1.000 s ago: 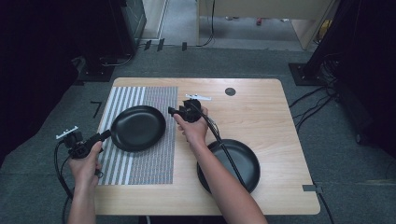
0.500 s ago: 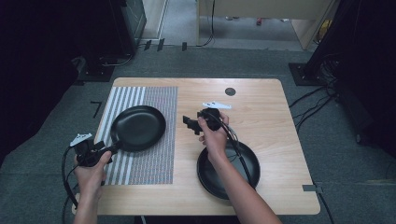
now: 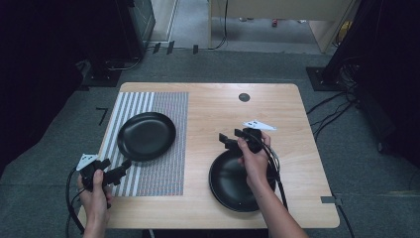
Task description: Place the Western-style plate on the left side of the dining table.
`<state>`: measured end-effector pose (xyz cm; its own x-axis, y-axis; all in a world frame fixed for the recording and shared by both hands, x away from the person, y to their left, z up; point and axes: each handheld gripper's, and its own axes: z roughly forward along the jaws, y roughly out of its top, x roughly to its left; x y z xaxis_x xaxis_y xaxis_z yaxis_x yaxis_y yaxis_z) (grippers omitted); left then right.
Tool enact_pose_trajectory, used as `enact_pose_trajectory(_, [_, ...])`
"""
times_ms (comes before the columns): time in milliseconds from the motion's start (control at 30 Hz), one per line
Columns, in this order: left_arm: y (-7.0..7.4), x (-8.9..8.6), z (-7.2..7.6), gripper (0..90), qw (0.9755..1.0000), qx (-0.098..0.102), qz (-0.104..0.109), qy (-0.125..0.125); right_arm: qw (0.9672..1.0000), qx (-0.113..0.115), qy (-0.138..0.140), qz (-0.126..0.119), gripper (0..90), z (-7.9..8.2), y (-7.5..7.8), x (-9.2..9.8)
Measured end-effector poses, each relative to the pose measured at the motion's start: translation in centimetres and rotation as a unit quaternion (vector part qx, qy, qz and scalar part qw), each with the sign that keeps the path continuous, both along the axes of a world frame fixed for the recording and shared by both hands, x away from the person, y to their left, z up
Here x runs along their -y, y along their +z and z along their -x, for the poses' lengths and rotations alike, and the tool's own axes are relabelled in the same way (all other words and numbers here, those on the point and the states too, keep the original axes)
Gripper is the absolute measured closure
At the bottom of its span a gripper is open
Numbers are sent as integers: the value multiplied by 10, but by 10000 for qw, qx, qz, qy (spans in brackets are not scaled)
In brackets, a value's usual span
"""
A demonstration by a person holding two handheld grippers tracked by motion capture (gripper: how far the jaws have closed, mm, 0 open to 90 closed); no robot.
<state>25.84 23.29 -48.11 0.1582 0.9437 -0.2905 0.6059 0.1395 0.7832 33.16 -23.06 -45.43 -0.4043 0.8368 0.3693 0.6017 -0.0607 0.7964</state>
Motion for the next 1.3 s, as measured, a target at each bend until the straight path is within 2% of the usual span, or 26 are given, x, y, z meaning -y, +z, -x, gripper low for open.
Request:
enact_pose_trajectory(167, [-11, 0, 7, 125, 9995, -100, -290, 41, 9999, 32, -118, 17, 272, 14, -2, 21])
enact_pose_trajectory(367, [-16, 5, 17, 124, 9983, 0, -548, 219, 9998, 15, -202, 63, 262, 32, -13, 41])
enact_pose_trajectory(567, [-21, -2, 23, 125, 9981, -22, -503, 366, 9992, -15, -360, 172, 255, 45, -24, 62])
enact_pose_trajectory(900, [-27, -6, 33, 124, 9968, -104, -741, 294, 9967, -27, -696, 415, 251, 69, -34, 98])
enact_pose_trajectory(1300, [-30, -13, 41, 124, 9959, -153, -856, 265, 9919, -178, -1107, 590, 232, 97, -45, 139])
